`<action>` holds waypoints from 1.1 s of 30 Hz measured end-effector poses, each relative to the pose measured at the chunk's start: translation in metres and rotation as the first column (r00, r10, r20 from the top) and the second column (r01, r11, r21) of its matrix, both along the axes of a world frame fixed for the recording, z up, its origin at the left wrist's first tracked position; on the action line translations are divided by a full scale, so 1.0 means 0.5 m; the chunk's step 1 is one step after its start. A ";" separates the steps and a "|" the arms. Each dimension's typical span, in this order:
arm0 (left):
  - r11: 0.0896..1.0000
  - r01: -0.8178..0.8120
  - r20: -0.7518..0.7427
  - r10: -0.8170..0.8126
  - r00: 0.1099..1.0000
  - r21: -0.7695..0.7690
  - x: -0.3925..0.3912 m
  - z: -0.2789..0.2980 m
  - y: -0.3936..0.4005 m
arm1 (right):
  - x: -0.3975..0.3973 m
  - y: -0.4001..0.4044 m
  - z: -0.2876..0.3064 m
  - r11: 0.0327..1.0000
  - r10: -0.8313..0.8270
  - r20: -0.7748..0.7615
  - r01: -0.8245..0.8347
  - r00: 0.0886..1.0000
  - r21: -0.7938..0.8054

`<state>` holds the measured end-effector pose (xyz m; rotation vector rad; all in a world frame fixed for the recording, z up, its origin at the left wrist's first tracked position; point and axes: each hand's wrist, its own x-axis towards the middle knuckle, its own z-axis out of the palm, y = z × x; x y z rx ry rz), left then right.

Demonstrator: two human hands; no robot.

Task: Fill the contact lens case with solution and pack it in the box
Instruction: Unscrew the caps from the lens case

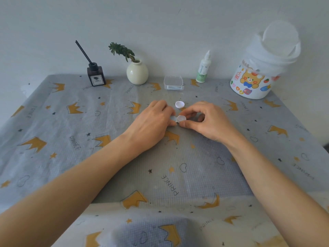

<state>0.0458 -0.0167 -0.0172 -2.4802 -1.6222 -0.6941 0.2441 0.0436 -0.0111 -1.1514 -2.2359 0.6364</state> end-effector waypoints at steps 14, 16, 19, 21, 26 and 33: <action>0.920 0.386 -0.572 -0.351 0.741 -0.064 -0.051 0.076 0.092 | 0.003 0.001 0.008 1.000 0.014 0.033 -0.013 0.999 -0.027; 0.918 0.383 -0.551 -0.372 0.746 -0.101 -0.051 0.074 0.096 | 0.003 0.000 0.009 1.000 0.014 0.039 -0.013 0.999 -0.021; 0.924 0.362 -0.504 -0.373 0.779 -0.123 -0.054 0.066 0.098 | 0.003 0.000 0.011 1.000 0.015 0.048 -0.014 0.999 -0.018; 0.925 0.352 -0.465 -0.375 0.802 -0.140 -0.054 0.062 0.096 | 0.002 0.001 0.012 1.000 0.018 0.052 -0.017 0.998 -0.017; 0.940 0.285 -0.371 -0.336 0.866 -0.187 -0.051 0.052 0.091 | 0.001 0.001 0.012 1.000 0.018 0.053 -0.018 0.998 -0.016; 0.958 0.247 -0.335 -0.283 0.899 -0.146 -0.050 0.038 0.087 | 0.001 -0.002 0.013 1.000 0.017 0.054 -0.016 0.998 -0.006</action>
